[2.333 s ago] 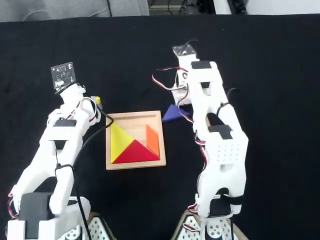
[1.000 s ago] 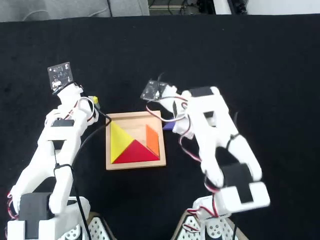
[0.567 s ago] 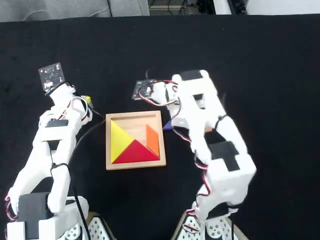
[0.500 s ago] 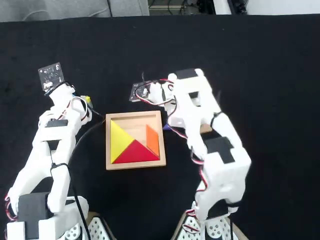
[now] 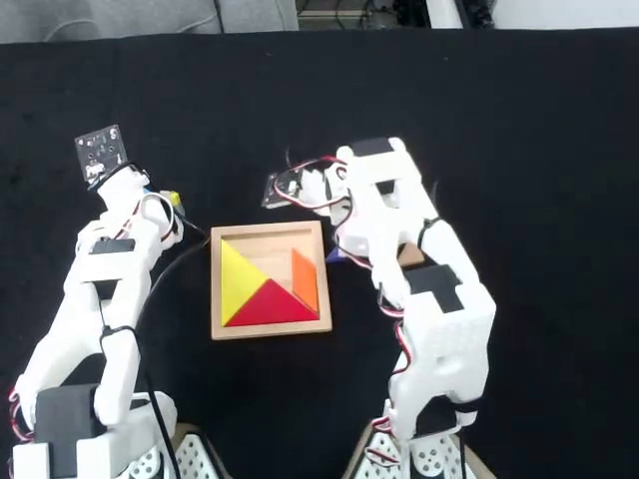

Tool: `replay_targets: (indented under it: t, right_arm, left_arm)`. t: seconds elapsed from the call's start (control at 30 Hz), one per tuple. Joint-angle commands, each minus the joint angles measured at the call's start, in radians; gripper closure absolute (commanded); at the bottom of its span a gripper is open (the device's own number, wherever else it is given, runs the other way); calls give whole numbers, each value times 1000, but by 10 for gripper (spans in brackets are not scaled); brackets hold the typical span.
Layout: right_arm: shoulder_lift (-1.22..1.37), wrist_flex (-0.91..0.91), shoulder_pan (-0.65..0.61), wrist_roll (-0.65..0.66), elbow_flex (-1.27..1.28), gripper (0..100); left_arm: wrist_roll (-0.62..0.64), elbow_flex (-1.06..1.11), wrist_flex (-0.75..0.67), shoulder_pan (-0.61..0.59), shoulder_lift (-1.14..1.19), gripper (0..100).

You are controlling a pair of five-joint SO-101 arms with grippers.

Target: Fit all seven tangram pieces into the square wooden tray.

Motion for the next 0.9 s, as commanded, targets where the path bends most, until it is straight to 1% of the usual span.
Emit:
replay_targets:
  t: [0.0, 0.17, 0.27, 0.53, 0.87]
  right_arm:
    - [-13, -26, 11, 15, -1, 743]
    - [-10, -28, 15, 18, -18, 742]
    - [-7, -26, 25, 61, -25, 742]
    - [-12, -20, 29, 104, -24, 741]
    - [-7, -18, 26, 110, -104, 741]
  left_arm:
    - [6, -45, -11, -4, -46, 841]
    - [6, -39, -11, -4, -46, 841]
    - [6, -36, -11, -4, -46, 841]
    - [6, -36, -11, -2, -46, 841]
    - [6, -36, -11, -1, -46, 841]
